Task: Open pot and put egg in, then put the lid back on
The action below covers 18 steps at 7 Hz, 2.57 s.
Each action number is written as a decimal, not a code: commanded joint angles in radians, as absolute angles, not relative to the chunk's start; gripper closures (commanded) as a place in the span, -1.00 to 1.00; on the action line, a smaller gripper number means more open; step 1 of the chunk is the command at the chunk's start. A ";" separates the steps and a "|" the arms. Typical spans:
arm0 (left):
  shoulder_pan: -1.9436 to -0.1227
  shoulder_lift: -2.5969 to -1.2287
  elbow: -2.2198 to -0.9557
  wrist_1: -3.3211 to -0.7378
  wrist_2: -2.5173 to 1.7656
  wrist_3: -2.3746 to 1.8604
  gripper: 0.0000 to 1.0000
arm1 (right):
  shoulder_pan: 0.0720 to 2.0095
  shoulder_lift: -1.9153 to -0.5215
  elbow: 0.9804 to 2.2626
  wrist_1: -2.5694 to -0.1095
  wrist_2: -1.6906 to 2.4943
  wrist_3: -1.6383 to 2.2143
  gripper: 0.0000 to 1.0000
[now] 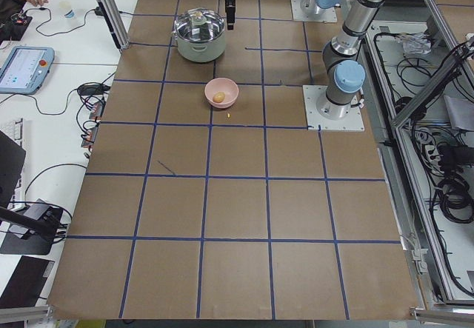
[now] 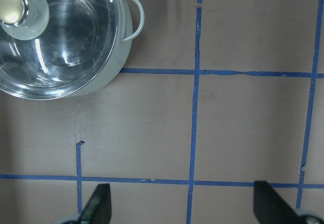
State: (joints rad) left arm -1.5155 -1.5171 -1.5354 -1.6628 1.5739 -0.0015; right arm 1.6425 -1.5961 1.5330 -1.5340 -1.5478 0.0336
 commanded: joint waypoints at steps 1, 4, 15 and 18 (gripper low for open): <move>-1.516 -1.517 -1.537 -1.663 1.574 -0.002 -1.00 | 1.643 -1.595 1.535 -1.534 -1.548 0.035 -0.99; -1.517 -1.517 -1.539 -1.663 1.574 0.009 -1.00 | 1.641 -1.595 1.536 -1.534 -1.546 0.035 -0.99; -1.454 -1.609 -1.779 -1.333 1.574 0.032 -1.00 | 1.822 -1.182 1.304 -1.813 -1.523 0.206 -1.00; -1.454 -1.646 -1.836 -1.260 1.577 -0.193 -0.96 | 1.908 -1.085 1.298 -1.888 -1.546 0.356 -0.97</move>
